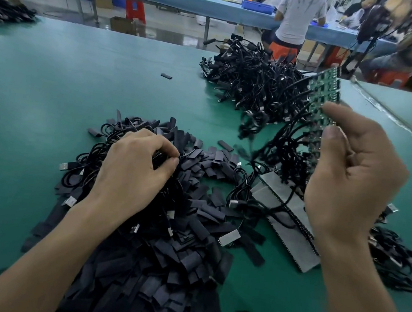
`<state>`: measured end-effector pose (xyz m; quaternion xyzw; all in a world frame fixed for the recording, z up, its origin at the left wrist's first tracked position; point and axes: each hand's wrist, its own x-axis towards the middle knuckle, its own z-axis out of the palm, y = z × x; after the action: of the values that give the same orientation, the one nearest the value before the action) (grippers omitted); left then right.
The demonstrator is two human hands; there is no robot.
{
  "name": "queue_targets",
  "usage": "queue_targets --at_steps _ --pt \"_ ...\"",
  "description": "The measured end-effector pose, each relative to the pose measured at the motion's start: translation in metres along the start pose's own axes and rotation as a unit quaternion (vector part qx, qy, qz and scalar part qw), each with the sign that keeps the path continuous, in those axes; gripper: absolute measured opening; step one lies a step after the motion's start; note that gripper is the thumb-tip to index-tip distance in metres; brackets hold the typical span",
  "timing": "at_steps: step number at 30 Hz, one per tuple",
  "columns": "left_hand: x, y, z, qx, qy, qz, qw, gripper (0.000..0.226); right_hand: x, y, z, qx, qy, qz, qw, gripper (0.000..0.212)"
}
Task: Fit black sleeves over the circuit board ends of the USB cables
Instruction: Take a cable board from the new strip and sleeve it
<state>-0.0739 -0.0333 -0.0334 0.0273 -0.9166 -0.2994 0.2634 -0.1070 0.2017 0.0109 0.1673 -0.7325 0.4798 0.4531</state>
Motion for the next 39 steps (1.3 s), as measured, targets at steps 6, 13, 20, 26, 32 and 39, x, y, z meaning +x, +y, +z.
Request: queue_targets --at_steps 6,13,20,26,32,39 --pt "-0.001 -0.001 0.0 -0.012 -0.002 0.004 1.0 0.005 -0.01 0.006 0.009 0.037 -0.157 0.119 0.98 0.036" --pt "-0.005 0.01 0.003 -0.134 -0.022 0.006 0.991 0.035 -0.012 0.014 0.005 0.059 -0.365 0.161 0.915 0.029" --pt "-0.008 0.017 0.012 -0.24 -0.08 0.002 0.968 0.01 -0.013 0.011 0.004 0.055 -0.486 0.164 0.857 0.022" --pt "-0.009 0.018 0.015 -0.253 -0.052 -0.051 0.965 0.01 -0.023 -0.015 0.016 -0.166 -0.412 0.038 0.895 0.026" --pt "-0.006 0.021 0.011 -0.333 -0.052 -0.046 0.94 0.017 -0.031 -0.021 0.024 -0.084 -0.412 0.073 0.904 0.013" --pt "-0.006 0.019 0.01 -0.432 -0.162 -0.05 0.886 0.029 -0.025 -0.013 0.022 0.039 -0.395 0.174 0.901 0.008"
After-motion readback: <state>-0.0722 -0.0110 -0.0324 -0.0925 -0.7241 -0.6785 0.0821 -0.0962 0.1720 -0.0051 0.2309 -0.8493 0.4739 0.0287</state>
